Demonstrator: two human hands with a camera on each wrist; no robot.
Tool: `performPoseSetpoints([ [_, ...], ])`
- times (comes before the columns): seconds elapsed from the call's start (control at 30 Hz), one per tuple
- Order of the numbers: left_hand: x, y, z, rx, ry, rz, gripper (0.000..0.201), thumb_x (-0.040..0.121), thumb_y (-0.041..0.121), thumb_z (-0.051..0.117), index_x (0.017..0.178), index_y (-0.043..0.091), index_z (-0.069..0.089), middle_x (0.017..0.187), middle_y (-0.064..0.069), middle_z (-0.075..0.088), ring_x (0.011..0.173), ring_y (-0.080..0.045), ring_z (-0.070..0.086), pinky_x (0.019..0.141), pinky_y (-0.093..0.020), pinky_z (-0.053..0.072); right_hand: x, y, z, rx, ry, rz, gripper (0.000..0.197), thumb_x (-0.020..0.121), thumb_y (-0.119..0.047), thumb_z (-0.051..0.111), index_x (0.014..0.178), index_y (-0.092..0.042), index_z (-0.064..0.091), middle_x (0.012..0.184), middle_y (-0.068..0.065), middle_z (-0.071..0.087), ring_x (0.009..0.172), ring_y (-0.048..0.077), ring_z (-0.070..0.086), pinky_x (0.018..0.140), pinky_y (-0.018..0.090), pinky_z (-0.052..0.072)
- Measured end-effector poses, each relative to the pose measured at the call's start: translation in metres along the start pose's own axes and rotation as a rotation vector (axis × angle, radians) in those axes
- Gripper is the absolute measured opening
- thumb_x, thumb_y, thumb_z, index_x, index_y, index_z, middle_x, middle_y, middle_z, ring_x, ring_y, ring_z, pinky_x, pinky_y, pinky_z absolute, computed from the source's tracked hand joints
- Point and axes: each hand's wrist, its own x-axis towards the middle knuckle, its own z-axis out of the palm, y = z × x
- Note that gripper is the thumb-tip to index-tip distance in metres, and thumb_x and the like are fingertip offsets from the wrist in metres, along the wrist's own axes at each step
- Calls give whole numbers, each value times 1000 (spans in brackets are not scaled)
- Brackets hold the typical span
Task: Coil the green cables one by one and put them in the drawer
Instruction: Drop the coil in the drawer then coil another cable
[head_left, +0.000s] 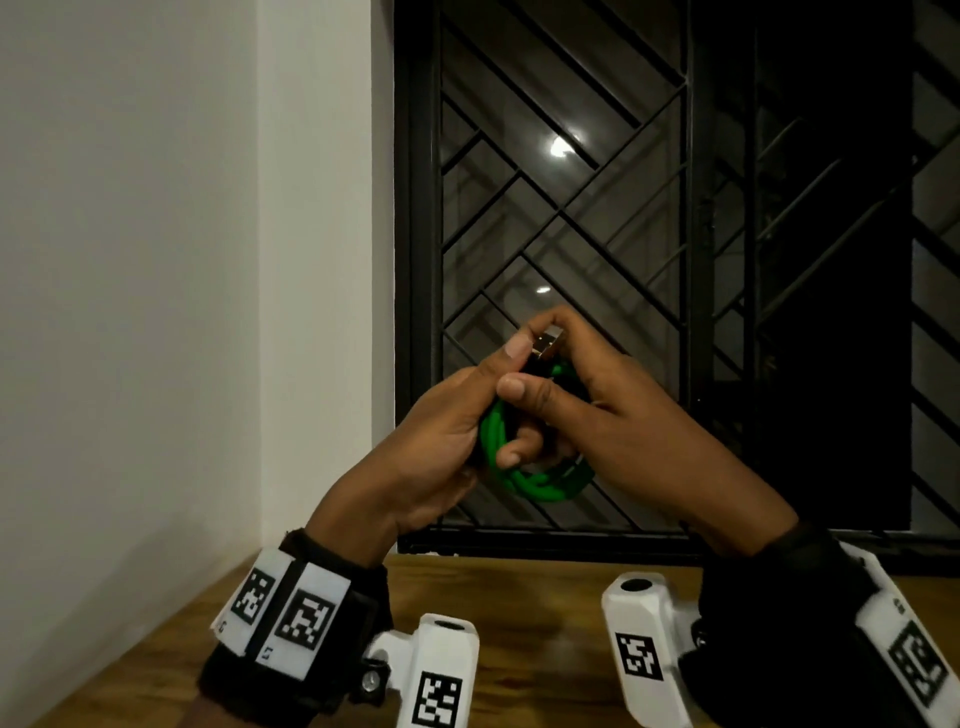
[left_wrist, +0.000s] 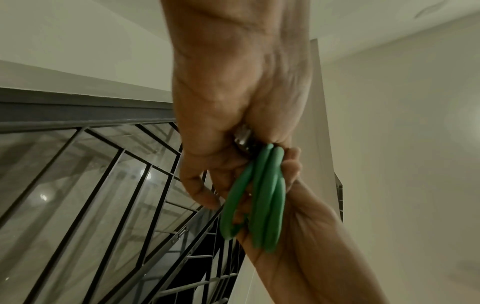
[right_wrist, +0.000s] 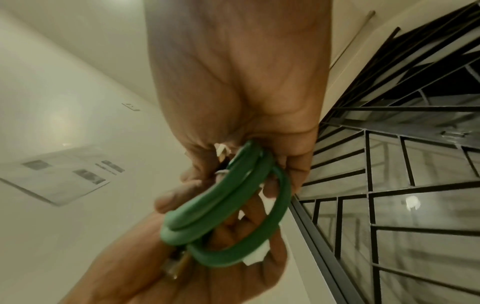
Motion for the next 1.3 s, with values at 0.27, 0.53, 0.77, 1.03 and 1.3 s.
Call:
performPoseSetpoints([
  [0.27,2,0,3,67,60,-3,32,96,41,49,89,16,66,66,1,54,77,-18,66,85,-33,54,4,11,0,4,285,45,11,99,-21,57,102,-15,47,69,-7,64,54,3,61,50,11,46],
  [0.53,7,-2,8,479,133,150,22,104,20,44,115,5,56,83,-13,55,78,-18,62,82,-36,56,6,13,2,-116,369,-17,19,99,-25,57,104,-13,44,68,-11,54,54,-7,56,49,6,40],
  [0.77,9,-12,11,1266,358,387,19,103,32,39,114,19,46,75,7,52,63,-9,53,54,-30,39,7,22,6,-213,424,-22,21,102,-28,53,110,-18,37,78,-3,49,59,0,49,55,14,42],
  [1.03,14,-18,-1,1094,330,344,22,101,28,51,114,10,54,83,-5,62,70,-19,61,63,-43,50,8,31,5,-102,346,113,21,101,-35,52,110,-21,40,81,-6,55,63,1,54,57,19,44],
  [1.3,6,-2,0,233,156,25,33,101,32,43,107,4,60,75,-5,61,76,-18,68,76,-29,57,6,35,-3,-76,332,103,14,103,-38,48,100,-25,45,77,-8,54,67,7,52,67,41,49],
])
